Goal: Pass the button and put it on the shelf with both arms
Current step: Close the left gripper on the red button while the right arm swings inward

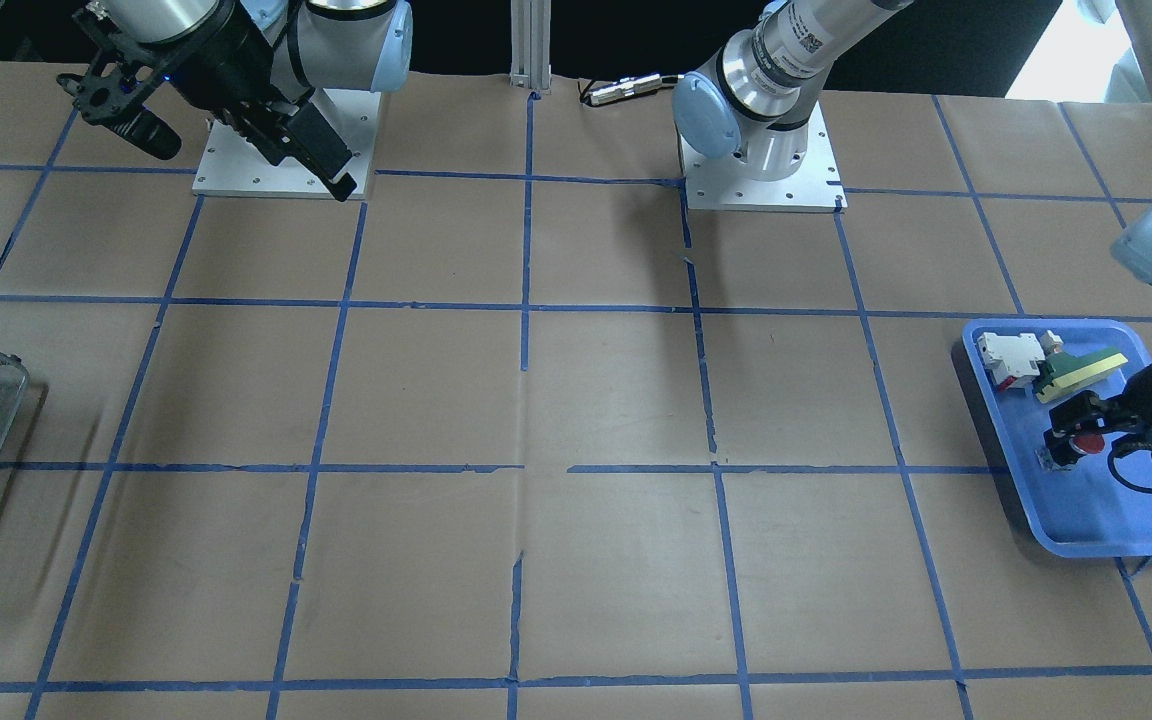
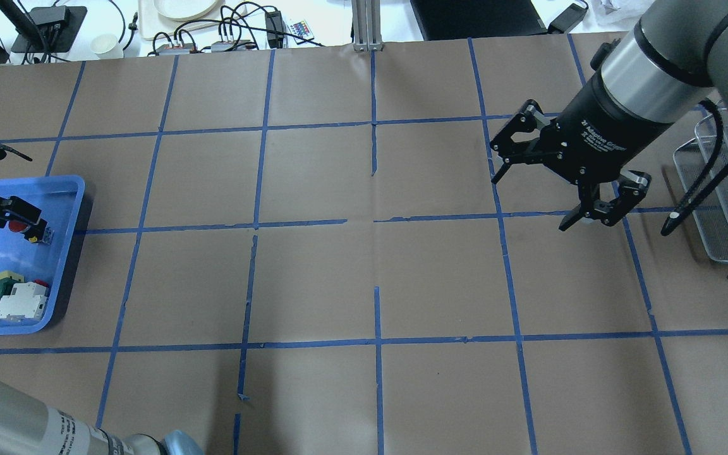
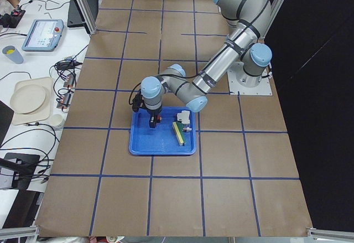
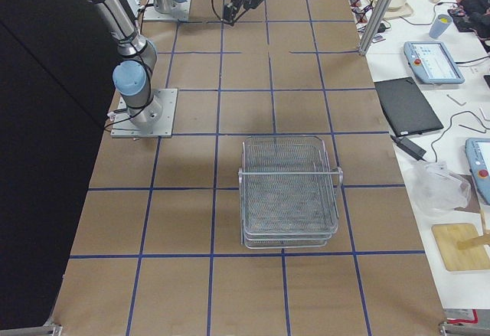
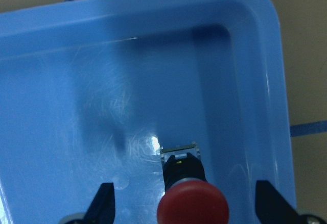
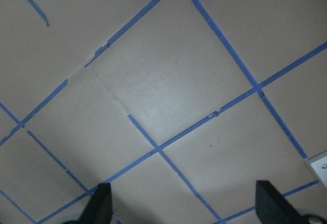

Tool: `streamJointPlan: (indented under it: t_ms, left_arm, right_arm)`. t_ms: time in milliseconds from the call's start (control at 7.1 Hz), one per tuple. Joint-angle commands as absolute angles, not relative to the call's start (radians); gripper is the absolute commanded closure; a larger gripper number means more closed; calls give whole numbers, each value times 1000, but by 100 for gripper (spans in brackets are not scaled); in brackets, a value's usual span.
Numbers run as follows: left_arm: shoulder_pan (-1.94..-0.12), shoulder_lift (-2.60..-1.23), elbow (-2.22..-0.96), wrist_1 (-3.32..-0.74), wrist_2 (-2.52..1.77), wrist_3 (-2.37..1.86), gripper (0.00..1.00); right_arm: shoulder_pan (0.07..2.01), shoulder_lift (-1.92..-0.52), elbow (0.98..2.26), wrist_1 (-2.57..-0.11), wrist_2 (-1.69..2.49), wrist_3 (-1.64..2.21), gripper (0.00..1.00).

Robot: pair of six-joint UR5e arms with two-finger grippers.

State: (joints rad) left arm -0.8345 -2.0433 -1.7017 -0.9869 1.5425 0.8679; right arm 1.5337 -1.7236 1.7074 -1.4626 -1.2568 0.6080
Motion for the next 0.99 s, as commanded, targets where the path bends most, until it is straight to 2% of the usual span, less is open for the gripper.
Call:
streamJointPlan:
  t_ms: [0,141,423,563,845]
  left_arm:
    - [-834,-2039,-1701,-983,1545,871,24]
    - [-834,-2027,-1703,-1008,1546,865,32]
    - [-833,-2020,-1709,-1022,1546,865,76]
    - [-831,-2019,-1712,-1022,1546,868,90]
    - [-830,-2016,-1710,-1020,1545,871,95]
  right_arm:
    - [1532,-1663,1707,-1463,-1099,617,0]
    - [1529,-1664,1706,-1463,-1069,617,0]
    - [1491,-1669,1704,-1451,-1019,612,0]
    - [1483,-1670,1704,-1442,-927,617,0]
    - [1483,-1671,1709,-1410,-882,615,0]
